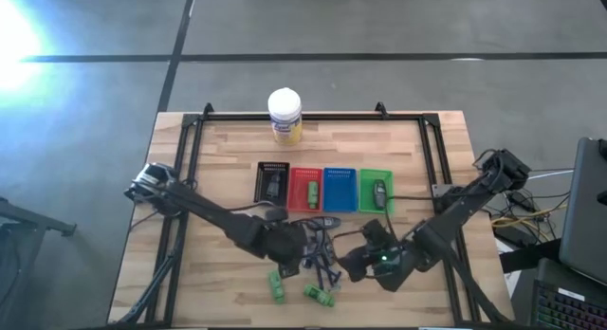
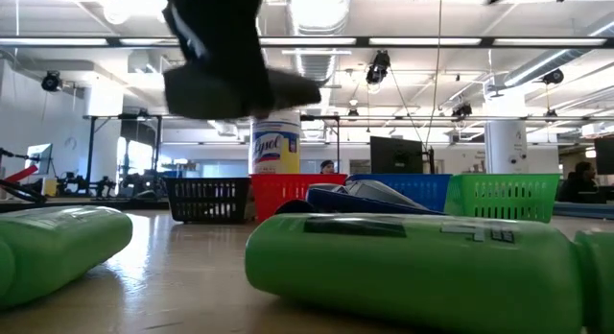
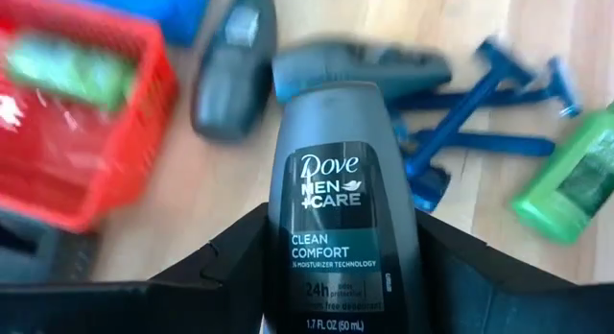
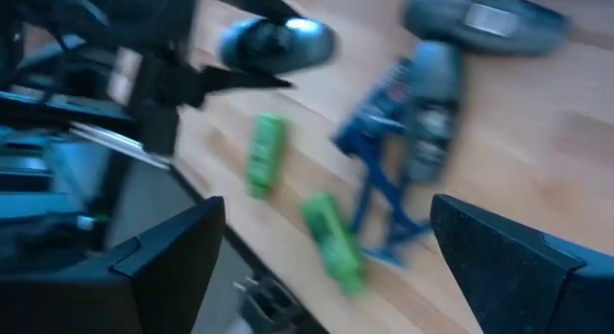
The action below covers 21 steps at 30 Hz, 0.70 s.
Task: Pick & Place Travel size toiletries
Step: Put the gray deodorant into the green basket
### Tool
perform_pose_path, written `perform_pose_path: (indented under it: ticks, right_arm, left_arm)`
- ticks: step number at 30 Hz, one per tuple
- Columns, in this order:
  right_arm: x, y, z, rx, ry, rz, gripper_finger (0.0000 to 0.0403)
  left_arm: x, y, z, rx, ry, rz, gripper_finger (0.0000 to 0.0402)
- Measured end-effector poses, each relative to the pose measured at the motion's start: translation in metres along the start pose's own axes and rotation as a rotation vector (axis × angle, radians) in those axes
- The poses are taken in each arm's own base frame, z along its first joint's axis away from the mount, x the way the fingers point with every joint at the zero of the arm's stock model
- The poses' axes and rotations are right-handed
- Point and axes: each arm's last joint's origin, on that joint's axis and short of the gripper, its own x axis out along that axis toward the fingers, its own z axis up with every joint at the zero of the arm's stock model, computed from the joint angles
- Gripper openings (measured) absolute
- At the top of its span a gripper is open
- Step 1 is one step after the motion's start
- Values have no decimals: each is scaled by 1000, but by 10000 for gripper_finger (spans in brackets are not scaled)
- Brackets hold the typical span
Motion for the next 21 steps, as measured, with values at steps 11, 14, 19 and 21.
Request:
perform_pose_path:
  ticks: [11,14,19,21]
  right_arm:
    - [39,-2,28,80,-66,193,363]
    - [48,-5,35,129,-84,252,363]
    - [57,-7,45,186,-103,396,363]
    - [58,-8,46,185,-74,406,363]
  left_arm:
    - [-33,-3,7,123,-213,103,210]
    - [-40,-7,9,160,-247,100,210]
    - [-41,-10,10,197,-262,93,210]
    - [-41,-10,11,200,-271,93,210]
